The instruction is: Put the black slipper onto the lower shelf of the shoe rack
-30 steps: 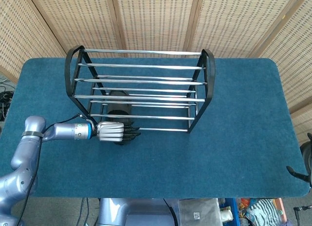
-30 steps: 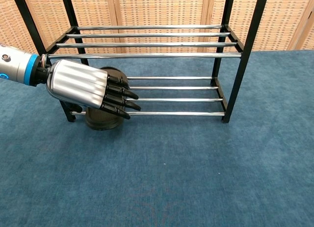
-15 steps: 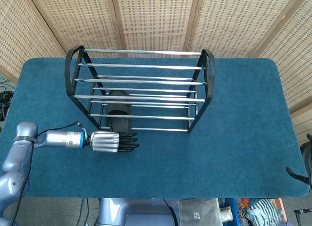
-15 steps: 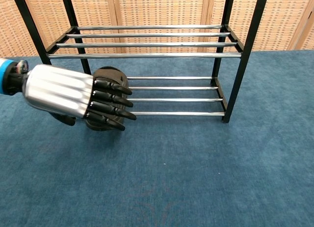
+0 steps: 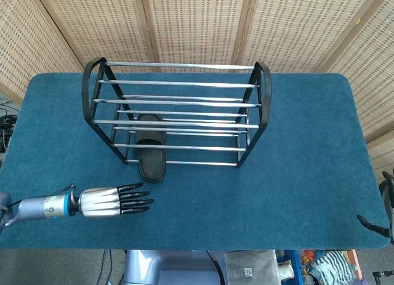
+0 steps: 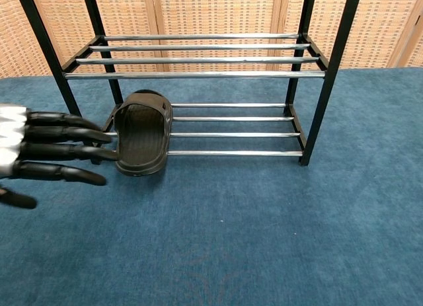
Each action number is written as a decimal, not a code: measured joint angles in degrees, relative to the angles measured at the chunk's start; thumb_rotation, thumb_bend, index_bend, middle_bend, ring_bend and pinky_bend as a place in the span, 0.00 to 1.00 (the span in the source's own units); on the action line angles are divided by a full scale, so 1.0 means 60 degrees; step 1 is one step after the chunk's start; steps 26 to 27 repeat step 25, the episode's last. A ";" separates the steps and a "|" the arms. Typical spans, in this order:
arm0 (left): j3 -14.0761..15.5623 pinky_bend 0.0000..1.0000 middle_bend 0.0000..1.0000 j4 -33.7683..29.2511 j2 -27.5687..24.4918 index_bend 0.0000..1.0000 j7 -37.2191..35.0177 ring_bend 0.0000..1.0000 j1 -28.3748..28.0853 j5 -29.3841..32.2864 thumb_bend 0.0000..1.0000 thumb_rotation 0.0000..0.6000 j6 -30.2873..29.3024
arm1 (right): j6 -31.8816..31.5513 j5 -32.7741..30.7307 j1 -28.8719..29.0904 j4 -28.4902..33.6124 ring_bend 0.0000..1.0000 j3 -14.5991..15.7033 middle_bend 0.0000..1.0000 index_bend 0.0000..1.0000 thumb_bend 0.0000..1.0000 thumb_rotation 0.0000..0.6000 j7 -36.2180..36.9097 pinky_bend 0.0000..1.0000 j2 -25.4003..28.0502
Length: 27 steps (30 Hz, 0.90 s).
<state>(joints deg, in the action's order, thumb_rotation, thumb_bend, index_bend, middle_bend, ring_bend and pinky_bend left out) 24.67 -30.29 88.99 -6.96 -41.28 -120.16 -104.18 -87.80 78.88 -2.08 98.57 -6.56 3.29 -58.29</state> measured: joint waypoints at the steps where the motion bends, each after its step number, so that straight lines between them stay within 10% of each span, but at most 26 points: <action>1: -0.0011 0.04 0.00 -0.0286 -0.0145 0.07 0.0069 0.00 0.0298 0.0155 0.13 1.00 0.0025 | -0.0015 0.0078 -0.0007 0.0012 0.00 0.0029 0.00 0.00 0.00 1.00 0.0027 0.00 0.0014; 11: -0.0373 0.00 0.00 -0.4737 -0.1715 0.00 0.0385 0.00 0.1954 0.2489 0.11 1.00 0.1304 | -0.0206 0.0589 -0.0076 0.0097 0.00 0.0219 0.00 0.00 0.00 1.00 0.0167 0.00 0.0109; 22: -0.1846 0.00 0.00 -1.0827 -0.3573 0.00 0.2283 0.00 0.3974 0.6599 0.12 1.00 0.1696 | -0.0413 0.0821 -0.0174 0.0148 0.00 0.0311 0.00 0.00 0.00 1.00 0.0261 0.00 0.0179; 27: -0.2376 0.00 0.00 -1.1453 -0.3864 0.00 0.2646 0.00 0.4506 0.7191 0.12 1.00 0.1637 | -0.0445 0.0834 -0.0191 0.0135 0.00 0.0313 0.00 0.00 0.00 1.00 0.0320 0.00 0.0197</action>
